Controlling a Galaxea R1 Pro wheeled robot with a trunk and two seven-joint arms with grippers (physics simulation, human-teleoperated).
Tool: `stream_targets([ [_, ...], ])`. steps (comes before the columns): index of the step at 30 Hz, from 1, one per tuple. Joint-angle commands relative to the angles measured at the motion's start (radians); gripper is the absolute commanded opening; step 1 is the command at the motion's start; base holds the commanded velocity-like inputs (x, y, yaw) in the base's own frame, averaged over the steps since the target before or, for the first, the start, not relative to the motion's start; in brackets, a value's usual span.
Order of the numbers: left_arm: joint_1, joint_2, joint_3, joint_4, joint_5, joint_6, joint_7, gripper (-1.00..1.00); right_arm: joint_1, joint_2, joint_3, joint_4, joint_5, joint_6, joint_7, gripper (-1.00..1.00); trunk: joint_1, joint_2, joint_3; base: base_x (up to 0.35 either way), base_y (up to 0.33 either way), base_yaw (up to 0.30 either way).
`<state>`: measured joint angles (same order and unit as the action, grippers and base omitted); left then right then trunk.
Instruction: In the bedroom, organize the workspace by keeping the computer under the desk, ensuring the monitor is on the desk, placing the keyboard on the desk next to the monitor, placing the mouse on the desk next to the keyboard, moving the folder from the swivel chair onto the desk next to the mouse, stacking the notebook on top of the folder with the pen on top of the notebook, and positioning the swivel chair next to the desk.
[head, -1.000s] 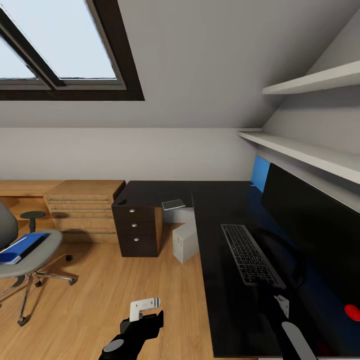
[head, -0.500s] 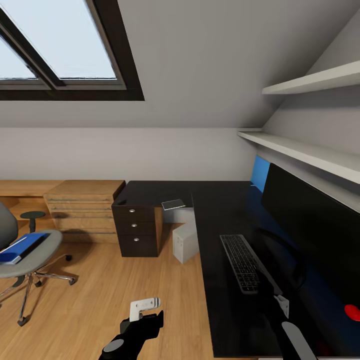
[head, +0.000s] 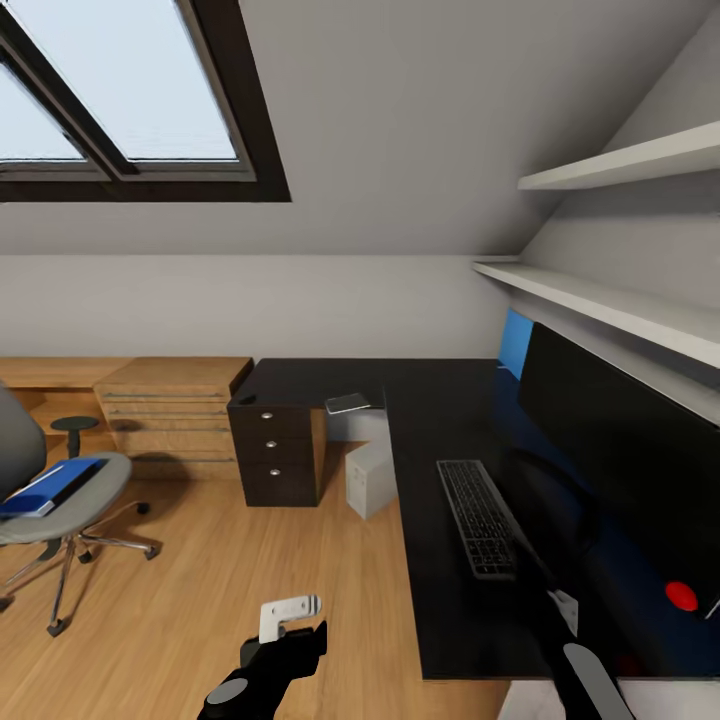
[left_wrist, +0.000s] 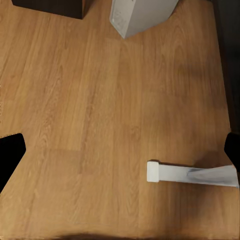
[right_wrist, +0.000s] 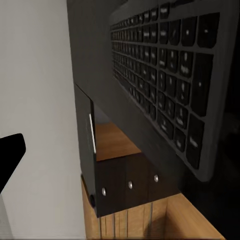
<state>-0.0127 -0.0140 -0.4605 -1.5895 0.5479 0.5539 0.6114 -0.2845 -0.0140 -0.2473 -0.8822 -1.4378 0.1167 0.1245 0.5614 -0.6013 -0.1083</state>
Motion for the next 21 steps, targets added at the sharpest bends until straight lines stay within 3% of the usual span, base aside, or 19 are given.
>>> stream_targets([
  [1, -0.001, 0.0, -0.001, -0.001, 0.01, 0.001, 0.01, 1.0, -0.001, 0.0, -0.002, 0.0, -0.008, 0.006, 0.003, 1.0, 0.0, -0.002, -0.002, -0.332, 0.0, 0.0],
  [16, -0.001, 0.0, -0.001, -0.001, 0.01, 0.001, 0.01, 1.0, -0.001, 0.0, 0.0, 0.0, -0.006, 0.007, 0.003, 1.0, 0.0, -0.002, -0.002, -0.335, 0.0, 0.0],
  [21, -0.001, 0.001, 0.003, 0.005, 0.009, -0.001, 0.011, 1.0, -0.001, 0.0, 0.047, 0.0, -0.005, 0.006, -0.005, 1.0, 0.0, -0.002, -0.002, -0.335, 0.0, 0.0],
])
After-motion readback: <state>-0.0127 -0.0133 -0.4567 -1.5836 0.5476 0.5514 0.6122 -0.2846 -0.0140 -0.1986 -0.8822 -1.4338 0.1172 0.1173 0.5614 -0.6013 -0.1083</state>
